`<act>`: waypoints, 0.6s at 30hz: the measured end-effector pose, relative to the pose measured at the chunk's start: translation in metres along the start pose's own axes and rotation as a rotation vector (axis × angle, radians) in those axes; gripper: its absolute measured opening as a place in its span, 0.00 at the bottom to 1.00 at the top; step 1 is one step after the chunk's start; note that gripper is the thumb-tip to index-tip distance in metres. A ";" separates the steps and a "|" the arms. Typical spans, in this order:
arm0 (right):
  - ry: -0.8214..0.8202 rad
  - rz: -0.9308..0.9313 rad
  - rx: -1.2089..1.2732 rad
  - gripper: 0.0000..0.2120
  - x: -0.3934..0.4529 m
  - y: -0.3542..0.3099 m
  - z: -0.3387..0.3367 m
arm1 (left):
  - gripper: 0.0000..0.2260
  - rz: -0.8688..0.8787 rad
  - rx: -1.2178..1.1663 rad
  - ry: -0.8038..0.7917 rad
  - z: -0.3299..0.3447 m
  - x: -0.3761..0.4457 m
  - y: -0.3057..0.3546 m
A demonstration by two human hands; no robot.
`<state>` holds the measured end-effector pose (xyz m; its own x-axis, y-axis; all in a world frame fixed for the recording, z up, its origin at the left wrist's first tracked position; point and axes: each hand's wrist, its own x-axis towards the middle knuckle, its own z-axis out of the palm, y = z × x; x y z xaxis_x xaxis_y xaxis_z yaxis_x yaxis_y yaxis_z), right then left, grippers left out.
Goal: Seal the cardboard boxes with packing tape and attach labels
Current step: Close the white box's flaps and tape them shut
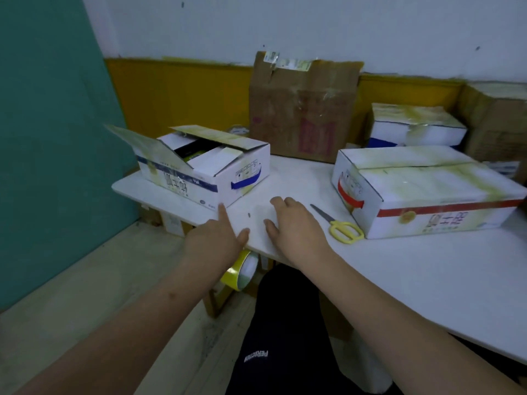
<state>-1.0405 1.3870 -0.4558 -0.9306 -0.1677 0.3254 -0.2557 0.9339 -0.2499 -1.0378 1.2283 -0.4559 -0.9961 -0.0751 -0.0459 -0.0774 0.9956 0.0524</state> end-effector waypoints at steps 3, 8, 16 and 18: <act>0.177 -0.013 0.051 0.15 -0.007 0.020 -0.040 | 0.29 0.099 0.177 0.176 -0.046 -0.016 0.023; 0.500 0.150 -0.032 0.15 -0.004 0.116 -0.119 | 0.27 0.306 -0.518 0.105 -0.080 0.009 0.126; -0.132 0.518 0.145 0.40 0.004 0.241 -0.151 | 0.53 0.250 -0.894 -0.173 -0.045 0.055 0.237; -0.180 0.479 0.055 0.40 0.010 0.244 -0.145 | 0.55 0.131 -1.074 -0.353 -0.033 0.067 0.243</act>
<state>-1.0740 1.6592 -0.3810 -0.9758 0.2188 0.0017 0.2017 0.9022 -0.3812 -1.1244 1.4632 -0.4132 -0.9450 0.2152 -0.2463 -0.1384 0.4191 0.8973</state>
